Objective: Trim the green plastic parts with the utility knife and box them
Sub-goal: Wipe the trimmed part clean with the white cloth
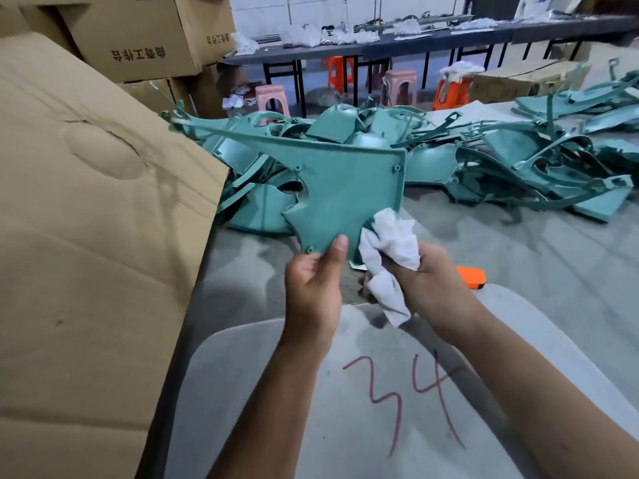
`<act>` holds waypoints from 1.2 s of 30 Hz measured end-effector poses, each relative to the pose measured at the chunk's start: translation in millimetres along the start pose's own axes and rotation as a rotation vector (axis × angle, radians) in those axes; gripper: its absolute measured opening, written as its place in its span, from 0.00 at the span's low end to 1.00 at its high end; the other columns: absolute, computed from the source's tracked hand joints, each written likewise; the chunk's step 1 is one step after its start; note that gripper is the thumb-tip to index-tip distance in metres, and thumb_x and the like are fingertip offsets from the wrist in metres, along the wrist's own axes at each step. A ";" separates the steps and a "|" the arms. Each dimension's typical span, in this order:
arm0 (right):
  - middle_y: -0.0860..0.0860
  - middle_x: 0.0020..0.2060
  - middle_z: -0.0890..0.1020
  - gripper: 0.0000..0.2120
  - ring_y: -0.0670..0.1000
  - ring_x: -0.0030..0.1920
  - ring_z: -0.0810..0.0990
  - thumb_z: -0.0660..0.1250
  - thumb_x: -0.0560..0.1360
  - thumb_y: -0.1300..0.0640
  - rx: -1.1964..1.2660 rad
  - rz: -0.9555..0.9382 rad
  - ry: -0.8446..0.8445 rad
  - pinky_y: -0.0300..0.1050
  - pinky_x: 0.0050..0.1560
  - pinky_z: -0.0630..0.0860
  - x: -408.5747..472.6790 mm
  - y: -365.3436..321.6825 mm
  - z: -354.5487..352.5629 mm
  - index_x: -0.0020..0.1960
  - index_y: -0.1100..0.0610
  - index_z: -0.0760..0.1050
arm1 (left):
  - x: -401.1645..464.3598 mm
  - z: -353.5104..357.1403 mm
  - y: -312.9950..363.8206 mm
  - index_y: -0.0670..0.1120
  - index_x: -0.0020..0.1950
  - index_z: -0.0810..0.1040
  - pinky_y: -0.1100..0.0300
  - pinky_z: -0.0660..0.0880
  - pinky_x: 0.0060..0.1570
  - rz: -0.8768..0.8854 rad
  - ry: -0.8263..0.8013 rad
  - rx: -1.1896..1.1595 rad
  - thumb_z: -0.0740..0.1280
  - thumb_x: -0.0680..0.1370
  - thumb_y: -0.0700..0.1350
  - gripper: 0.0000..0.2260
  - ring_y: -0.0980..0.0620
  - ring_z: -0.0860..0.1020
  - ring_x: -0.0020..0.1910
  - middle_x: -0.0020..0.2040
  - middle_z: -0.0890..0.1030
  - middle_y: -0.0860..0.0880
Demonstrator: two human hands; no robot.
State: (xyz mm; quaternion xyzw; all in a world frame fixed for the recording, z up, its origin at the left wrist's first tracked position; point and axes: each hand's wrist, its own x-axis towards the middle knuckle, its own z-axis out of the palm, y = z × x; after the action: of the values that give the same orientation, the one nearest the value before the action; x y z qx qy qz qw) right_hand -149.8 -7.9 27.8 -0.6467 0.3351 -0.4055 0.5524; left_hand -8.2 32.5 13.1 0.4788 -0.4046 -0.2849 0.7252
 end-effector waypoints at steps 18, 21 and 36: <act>0.47 0.32 0.84 0.21 0.46 0.32 0.81 0.59 0.84 0.45 -0.051 -0.011 0.185 0.45 0.36 0.76 1.4 13.5 15.8 0.38 0.50 0.80 | -7.3 6.7 -4.7 0.43 0.41 0.77 0.66 0.74 0.37 0.137 0.039 0.182 0.65 0.82 0.50 0.13 0.61 0.75 0.35 0.35 0.79 0.55; 0.41 0.25 0.71 0.15 0.41 0.26 0.66 0.63 0.79 0.62 -0.048 -0.138 0.081 0.37 0.29 0.66 5.1 13.8 14.1 0.35 0.49 0.72 | -6.2 6.6 -8.8 0.52 0.50 0.81 0.65 0.77 0.49 0.045 -0.044 0.097 0.66 0.81 0.50 0.05 0.59 0.83 0.50 0.48 0.86 0.57; 0.49 0.56 0.84 0.24 0.56 0.50 0.82 0.63 0.79 0.68 -0.085 -0.188 0.631 0.61 0.50 0.81 19.6 29.2 -34.9 0.68 0.45 0.73 | 9.9 -17.3 -6.3 0.59 0.50 0.83 0.58 0.76 0.52 0.015 -0.115 0.017 0.67 0.80 0.49 0.06 0.52 0.79 0.50 0.50 0.83 0.55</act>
State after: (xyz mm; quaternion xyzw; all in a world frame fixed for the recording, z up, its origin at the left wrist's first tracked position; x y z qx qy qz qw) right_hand -171.9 -45.4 4.2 -0.5396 0.4452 -0.6207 0.3540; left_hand 11.5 30.2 6.7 0.4646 -0.4515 -0.3028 0.6990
